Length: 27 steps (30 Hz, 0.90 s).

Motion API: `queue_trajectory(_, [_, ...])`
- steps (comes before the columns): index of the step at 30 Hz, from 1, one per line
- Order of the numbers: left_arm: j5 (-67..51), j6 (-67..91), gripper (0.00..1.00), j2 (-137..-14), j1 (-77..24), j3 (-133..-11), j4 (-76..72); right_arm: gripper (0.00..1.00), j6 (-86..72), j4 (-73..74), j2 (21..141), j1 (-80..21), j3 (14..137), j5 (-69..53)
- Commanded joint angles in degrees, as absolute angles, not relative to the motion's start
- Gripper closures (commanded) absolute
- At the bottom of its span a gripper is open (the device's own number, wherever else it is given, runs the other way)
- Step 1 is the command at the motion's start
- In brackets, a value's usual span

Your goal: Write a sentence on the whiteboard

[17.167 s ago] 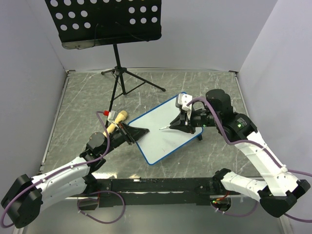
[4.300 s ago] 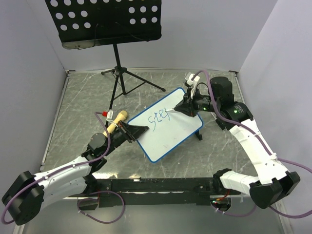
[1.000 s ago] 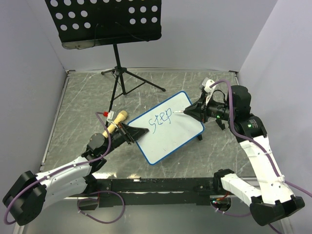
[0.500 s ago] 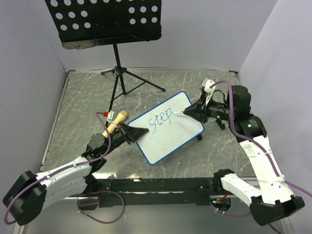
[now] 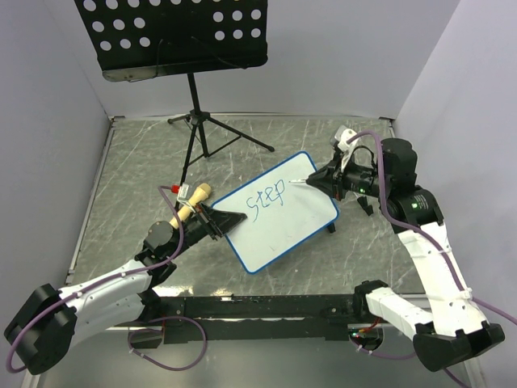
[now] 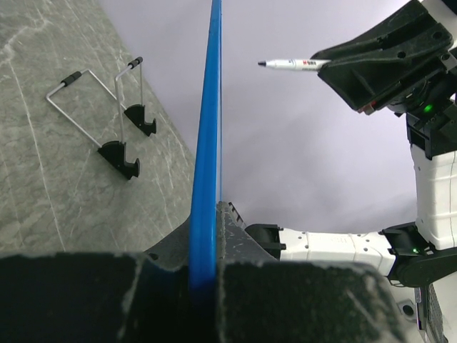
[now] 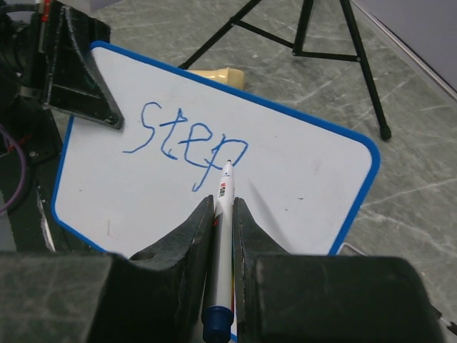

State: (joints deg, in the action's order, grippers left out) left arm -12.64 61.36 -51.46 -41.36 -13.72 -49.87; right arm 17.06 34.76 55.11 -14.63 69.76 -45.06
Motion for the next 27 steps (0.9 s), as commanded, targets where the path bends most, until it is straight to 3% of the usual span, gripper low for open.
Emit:
queue_trajectory(1, [-13.62,63.19,0.99,-49.22,-40.96,-15.64,-58.09,1.0,18.28,32.7,56.07,-14.06,73.13,-41.75])
queue_trajectory(27, [-14.59,63.63,0.99,-49.57,-40.87,-16.26,-59.41,1.0,17.58,31.46,61.17,-14.24,73.21,-37.53])
